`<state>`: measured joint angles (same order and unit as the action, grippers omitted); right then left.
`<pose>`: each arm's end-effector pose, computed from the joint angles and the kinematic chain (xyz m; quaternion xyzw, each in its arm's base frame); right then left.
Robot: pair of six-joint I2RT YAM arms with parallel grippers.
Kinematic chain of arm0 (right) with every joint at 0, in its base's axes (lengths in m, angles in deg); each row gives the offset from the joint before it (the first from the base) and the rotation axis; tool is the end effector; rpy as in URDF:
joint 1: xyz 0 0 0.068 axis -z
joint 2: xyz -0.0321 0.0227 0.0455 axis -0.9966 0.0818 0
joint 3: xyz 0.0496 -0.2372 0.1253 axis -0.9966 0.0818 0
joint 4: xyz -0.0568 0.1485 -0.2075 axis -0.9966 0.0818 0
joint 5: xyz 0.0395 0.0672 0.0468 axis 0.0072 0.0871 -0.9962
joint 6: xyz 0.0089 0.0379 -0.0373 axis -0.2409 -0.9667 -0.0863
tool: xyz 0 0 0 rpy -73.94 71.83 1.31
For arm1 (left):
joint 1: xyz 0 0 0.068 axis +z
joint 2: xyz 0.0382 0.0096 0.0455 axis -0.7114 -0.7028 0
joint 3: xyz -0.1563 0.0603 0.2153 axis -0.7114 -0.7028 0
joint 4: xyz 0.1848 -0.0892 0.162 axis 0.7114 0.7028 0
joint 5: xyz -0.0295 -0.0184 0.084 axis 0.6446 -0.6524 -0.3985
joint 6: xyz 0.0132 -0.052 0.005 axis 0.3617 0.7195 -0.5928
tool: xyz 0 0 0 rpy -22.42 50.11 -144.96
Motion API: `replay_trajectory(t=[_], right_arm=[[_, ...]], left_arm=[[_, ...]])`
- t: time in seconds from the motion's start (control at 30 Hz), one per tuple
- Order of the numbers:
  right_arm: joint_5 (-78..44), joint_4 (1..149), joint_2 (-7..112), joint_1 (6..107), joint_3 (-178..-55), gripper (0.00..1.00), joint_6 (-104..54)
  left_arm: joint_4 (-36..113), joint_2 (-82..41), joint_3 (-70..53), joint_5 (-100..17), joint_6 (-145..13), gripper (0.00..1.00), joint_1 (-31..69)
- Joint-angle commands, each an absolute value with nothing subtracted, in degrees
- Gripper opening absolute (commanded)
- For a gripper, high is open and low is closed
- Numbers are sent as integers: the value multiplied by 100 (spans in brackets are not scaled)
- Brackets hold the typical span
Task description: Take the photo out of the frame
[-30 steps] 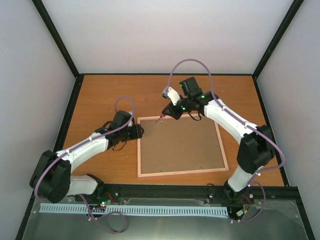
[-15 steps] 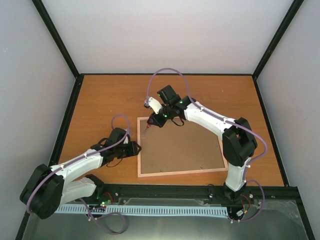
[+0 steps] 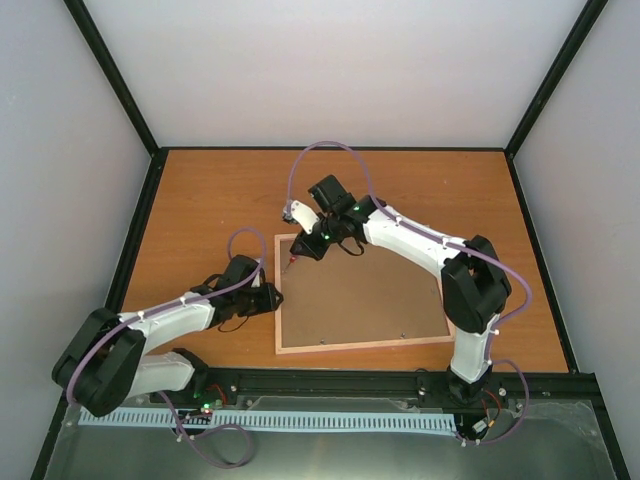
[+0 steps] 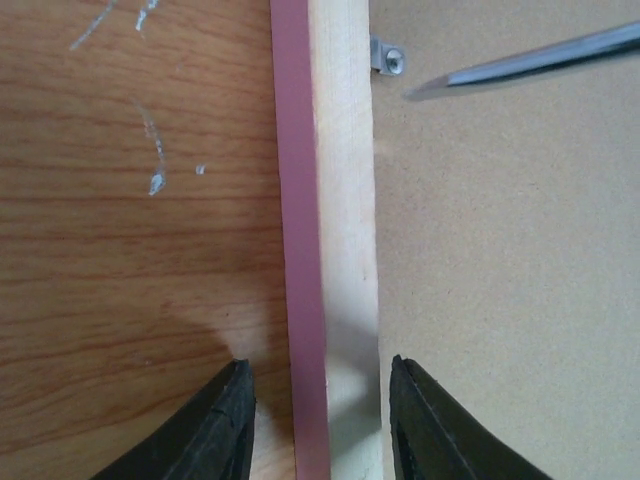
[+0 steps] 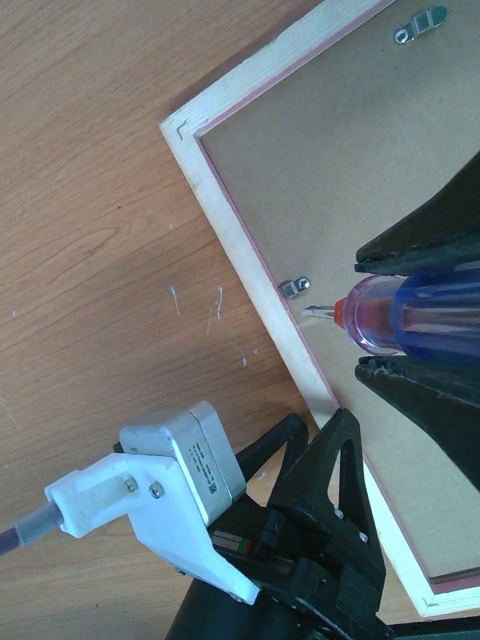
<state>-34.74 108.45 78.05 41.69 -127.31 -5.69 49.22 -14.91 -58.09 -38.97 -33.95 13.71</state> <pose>0.2844 0.2920 0.2539 -0.4973 0.7866 0.2824 0.2330 0.1674 -0.1109 0.1333 -0.0755 0.9487 -0.2509 0.1768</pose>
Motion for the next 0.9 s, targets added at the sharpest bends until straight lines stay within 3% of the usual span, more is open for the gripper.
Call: replay_trajectory(t=[0.0, 0.7, 0.87], right_arm=[[-3486, 10809, 7943, 4066, -12808, 3, -479], [-2883, 10640, 8122, 3954, -12845, 3, -661], [-2622, 10592, 8134, 3935, -12827, 3, -678]], left_arm=[[4601, -1598, -5688, -3883, -3312, 36, 1335], [4470, -1891, -5845, -3868, -3092, 15, 1335], [4470, -1887, -5866, -3899, -3069, 3, 1333]])
